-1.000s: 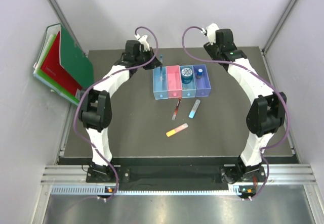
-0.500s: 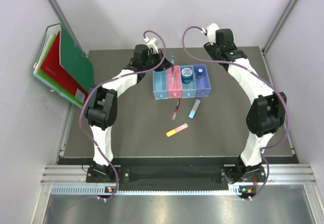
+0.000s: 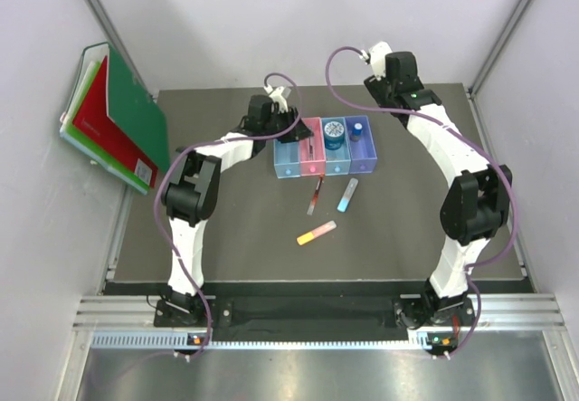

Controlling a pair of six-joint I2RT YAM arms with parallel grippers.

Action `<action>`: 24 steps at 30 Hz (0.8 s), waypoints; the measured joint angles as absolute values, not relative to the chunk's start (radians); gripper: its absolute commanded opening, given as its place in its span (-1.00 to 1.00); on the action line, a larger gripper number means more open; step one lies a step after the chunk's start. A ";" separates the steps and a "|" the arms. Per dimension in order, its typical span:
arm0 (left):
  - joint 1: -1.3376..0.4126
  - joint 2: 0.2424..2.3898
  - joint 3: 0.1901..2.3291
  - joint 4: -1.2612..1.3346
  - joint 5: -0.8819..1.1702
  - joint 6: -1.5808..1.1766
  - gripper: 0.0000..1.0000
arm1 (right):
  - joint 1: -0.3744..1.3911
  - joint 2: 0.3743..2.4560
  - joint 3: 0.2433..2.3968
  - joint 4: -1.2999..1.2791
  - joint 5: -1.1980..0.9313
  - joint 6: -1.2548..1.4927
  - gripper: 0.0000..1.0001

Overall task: Sort the stationery into containers
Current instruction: Place the pen in the storage box.

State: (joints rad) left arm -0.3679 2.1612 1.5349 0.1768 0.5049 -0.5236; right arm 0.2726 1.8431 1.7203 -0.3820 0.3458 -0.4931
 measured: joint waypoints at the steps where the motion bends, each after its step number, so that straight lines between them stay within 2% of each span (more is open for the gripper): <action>1: -0.368 2.161 1.536 0.183 0.502 -0.521 -0.01 | 0.273 1.843 1.720 -0.382 0.345 -0.492 0.36; 4: -0.369 2.161 1.539 0.195 0.505 -0.522 0.09 | 0.273 1.843 1.720 -0.382 0.342 -0.491 0.37; 8: -0.369 2.161 1.544 0.201 0.508 -0.524 0.10 | 0.273 1.843 1.720 -0.388 0.323 -0.479 0.37; 15: -0.368 2.154 1.561 0.189 0.520 -0.505 0.12 | 0.283 1.820 1.687 -0.462 0.150 -0.467 0.38; 24: -0.399 1.993 1.626 -0.118 0.565 -0.122 0.15 | 0.300 1.788 1.620 -0.503 0.094 -0.482 0.40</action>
